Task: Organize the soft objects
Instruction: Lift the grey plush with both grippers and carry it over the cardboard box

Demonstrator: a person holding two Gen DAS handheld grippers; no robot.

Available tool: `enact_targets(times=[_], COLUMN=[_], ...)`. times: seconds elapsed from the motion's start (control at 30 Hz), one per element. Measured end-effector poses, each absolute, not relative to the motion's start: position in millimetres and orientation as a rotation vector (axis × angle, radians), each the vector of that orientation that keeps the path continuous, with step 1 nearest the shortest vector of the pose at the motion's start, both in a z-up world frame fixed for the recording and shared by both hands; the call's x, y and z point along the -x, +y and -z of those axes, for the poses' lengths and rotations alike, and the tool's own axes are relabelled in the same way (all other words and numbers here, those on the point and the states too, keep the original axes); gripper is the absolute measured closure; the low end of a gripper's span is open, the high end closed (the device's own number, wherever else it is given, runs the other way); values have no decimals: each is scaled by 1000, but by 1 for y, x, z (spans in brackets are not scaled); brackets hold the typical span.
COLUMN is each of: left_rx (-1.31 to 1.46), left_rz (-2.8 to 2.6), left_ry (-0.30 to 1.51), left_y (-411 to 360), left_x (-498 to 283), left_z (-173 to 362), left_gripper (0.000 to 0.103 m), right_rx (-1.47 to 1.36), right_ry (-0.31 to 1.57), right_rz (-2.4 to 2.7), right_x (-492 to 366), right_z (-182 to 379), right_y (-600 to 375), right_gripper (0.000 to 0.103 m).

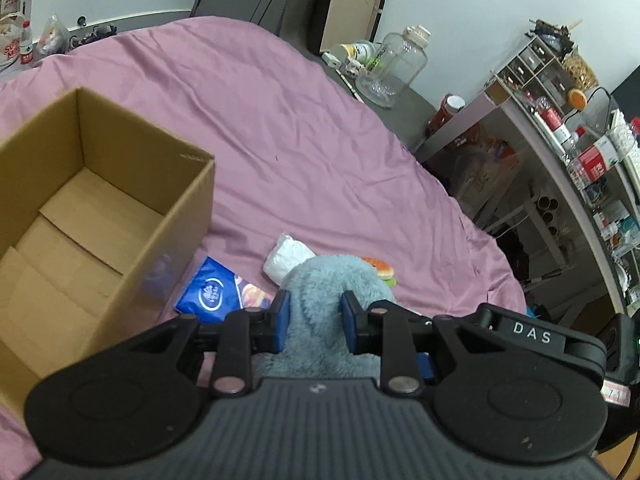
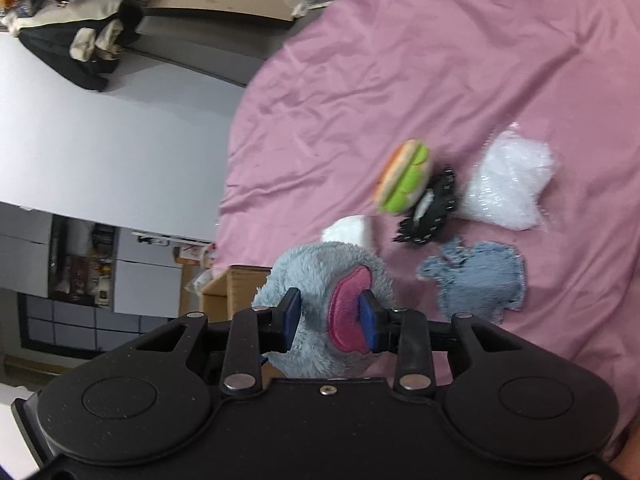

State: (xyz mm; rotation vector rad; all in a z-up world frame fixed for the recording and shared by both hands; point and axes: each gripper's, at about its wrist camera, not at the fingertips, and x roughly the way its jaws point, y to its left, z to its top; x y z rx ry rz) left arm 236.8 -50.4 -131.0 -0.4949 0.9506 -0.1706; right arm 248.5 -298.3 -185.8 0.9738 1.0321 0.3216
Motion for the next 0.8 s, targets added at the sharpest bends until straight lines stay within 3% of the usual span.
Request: enact_targets(times=[0.8], left_rx=[502], left_rz=[150], left_ry=[807], left_y=[40], left_x=[-212], left_z=[79], left_gripper=[77], right_rx=[-771], right_ry=[882], right_rz=[-427], right_x=[-235], right_z=[130], right_y=[-191], right_gripper=[78])
